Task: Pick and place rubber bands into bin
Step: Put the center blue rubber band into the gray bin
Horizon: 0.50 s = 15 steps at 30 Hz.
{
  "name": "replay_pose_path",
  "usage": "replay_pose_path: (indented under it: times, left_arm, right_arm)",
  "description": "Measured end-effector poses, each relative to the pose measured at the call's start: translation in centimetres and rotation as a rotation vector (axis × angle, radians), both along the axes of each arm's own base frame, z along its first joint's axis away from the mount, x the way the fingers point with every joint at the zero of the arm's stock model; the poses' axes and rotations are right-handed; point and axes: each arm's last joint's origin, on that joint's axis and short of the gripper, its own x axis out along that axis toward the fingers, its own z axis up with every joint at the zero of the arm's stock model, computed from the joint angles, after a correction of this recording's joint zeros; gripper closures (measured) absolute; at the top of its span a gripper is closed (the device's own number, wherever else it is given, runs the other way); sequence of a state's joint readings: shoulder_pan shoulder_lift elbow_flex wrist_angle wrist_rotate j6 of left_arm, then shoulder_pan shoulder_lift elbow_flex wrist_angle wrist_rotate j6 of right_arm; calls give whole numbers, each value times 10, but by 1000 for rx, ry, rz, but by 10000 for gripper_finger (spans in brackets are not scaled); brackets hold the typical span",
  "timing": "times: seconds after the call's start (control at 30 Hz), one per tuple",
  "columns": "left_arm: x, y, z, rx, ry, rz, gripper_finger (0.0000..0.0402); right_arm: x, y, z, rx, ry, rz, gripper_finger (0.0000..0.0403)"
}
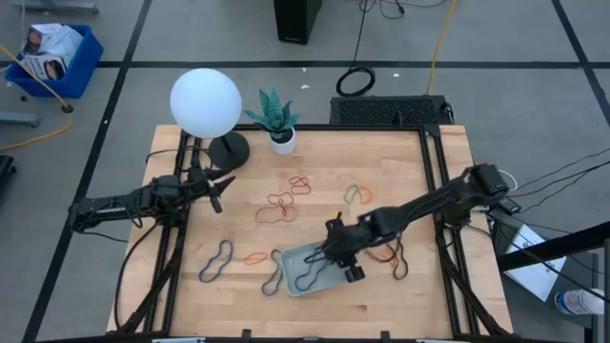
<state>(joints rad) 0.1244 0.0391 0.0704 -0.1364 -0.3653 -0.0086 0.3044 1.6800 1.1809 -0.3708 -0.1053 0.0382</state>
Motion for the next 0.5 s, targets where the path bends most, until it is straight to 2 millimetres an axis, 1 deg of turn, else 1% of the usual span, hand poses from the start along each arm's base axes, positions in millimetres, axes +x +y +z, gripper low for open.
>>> replay_pose_path:
  times: [0.13, 0.23, 0.3, 0.4, 0.5]
  left_arm:
    - [0, 0, 0, 0, 0, 0, 277]
    - [0, 0, 0, 0, 0, 0, 277]
    - [0, 0, 0, 0, 0, -1, 277]
    - [0, 0, 0, 0, 0, -1, 277]
    - [0, 0, 0, 0, 0, -1, 277]
  right_arm:
    - [-14, -16, 48, 24, -163, -50, 286]
    - [-31, -28, 84, 4, -307, -95, 286]
    - [-45, -34, 105, -15, -386, -122, 288]
    - [-65, -41, 129, -19, -484, -141, 288]
    - [-79, -47, 144, 0, -542, -158, 286]
